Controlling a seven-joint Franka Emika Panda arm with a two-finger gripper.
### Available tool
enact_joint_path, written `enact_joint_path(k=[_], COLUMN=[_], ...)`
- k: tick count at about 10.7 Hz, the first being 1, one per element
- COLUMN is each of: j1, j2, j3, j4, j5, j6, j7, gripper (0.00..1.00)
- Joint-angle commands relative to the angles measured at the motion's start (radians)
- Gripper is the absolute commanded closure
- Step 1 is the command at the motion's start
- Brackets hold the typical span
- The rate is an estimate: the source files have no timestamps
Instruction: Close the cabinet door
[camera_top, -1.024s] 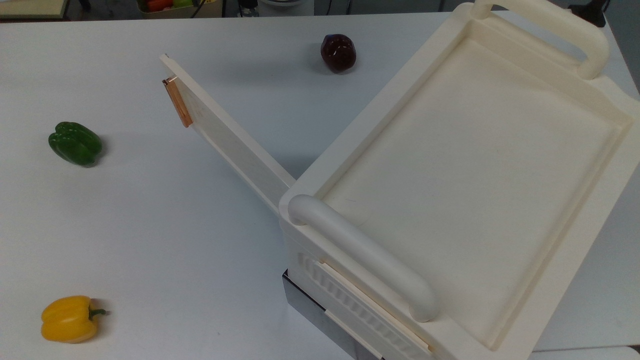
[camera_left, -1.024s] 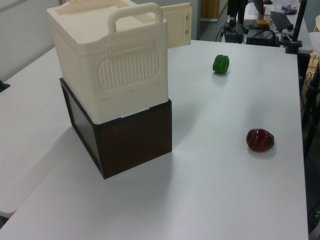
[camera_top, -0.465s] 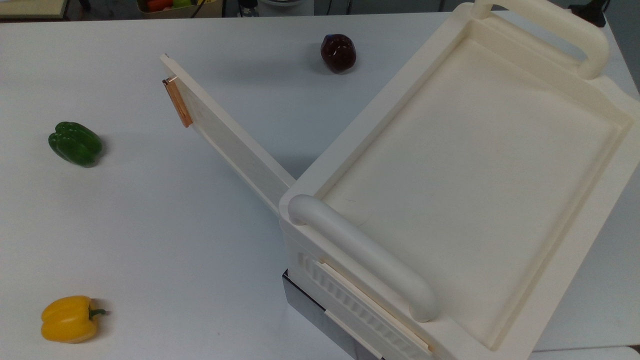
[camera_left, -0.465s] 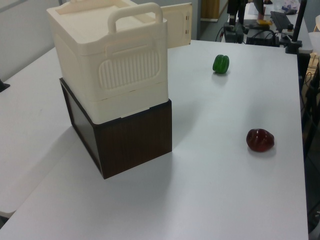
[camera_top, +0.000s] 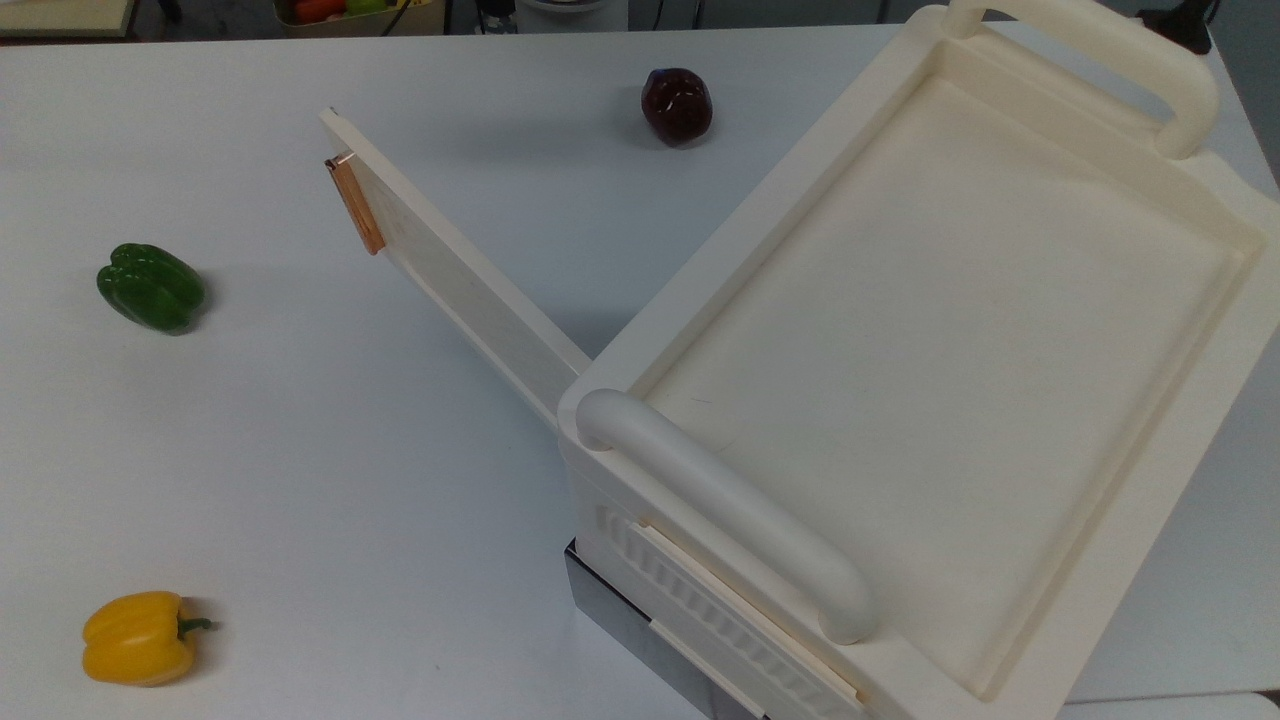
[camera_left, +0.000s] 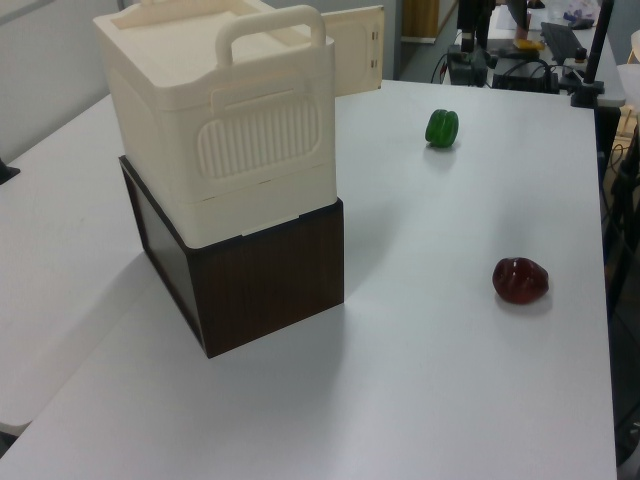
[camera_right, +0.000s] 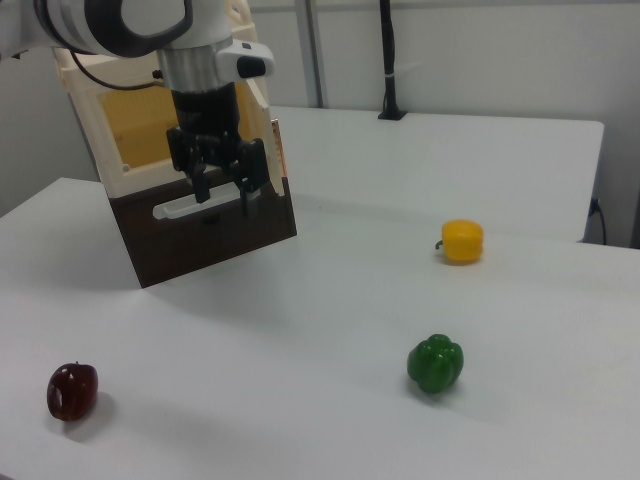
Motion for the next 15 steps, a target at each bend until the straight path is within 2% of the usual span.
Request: enact_joint_path(k=[1,2,3,4,10,15], j1=[0.018,0.018,0.010,0.003,-0.003,-0.082], j2=[-0.016,-0.016,-0.016,-0.016,0.001,0.036], j3=[-0.022,-0.022,-0.024,-0.022,-0.022,-0.022], j4=[-0.005,-0.005,-0.005,-0.005,-0.003,-0.003], j5=[0.034,0.048,0.050,0.051,0.030,0.034], j6=[-0.065,-0.065,-0.065,-0.064,-0.039,0.212], j7=[-0.089,-0.097,-0.106,-0.110,-0.387,-0.933], gripper=[0.59,0.81,0.95,1.00,1.00,1.00])
